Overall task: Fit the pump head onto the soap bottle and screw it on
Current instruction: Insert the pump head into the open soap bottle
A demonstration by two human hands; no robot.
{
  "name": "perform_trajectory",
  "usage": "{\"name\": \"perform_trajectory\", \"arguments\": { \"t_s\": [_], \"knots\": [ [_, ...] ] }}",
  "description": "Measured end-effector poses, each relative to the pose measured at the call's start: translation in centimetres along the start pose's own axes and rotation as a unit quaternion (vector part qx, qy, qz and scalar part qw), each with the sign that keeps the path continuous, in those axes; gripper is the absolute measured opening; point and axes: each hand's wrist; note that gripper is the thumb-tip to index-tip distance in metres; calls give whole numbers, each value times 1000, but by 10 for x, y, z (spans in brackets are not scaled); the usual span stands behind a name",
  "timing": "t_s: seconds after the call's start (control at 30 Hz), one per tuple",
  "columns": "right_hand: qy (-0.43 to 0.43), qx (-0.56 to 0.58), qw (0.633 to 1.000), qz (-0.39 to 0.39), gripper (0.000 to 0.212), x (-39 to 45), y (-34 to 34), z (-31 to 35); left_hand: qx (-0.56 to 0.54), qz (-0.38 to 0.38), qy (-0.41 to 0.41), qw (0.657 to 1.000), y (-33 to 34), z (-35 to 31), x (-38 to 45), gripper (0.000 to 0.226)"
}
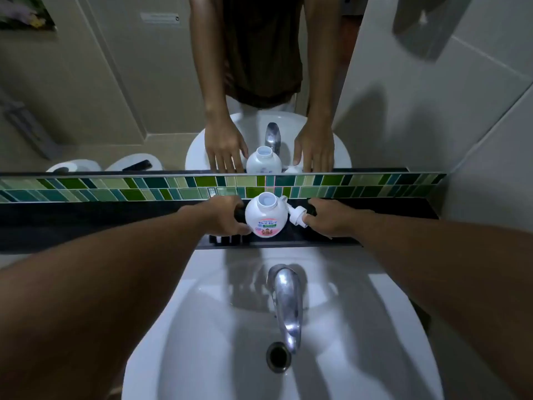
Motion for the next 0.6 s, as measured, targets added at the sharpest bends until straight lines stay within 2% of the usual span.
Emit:
{"name": "perform_trajectory", "arguments": {
  "t_s": [0.1,0.2,0.4,0.5,0.6],
  "knots": [
    [-30,12,999,-26,25,0,5,0,-67,-29,18,997,2,-6,4,77],
    [-31,25,998,-44,26,-4,11,4,-115,-62,31,991,6,-16,5,91],
    [-50,44,992,-105,38,-6,19,6,-183,-77,46,979,19,-13,13,83],
    [-66,62,988,-127,35,-4,24,5,-200,-80,40,976,20,-13,14,77],
    [-45,100,984,-138,30,-2,28,6,-195,-77,44,977,18,-14,15,76]
  ]
}}
Point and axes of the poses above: each hand's wrist, its own x-axis towards the middle knuckle, its own y-axis out of the palm, z = x × y, and after that the axes turned 6 degrees about -z, right-handed
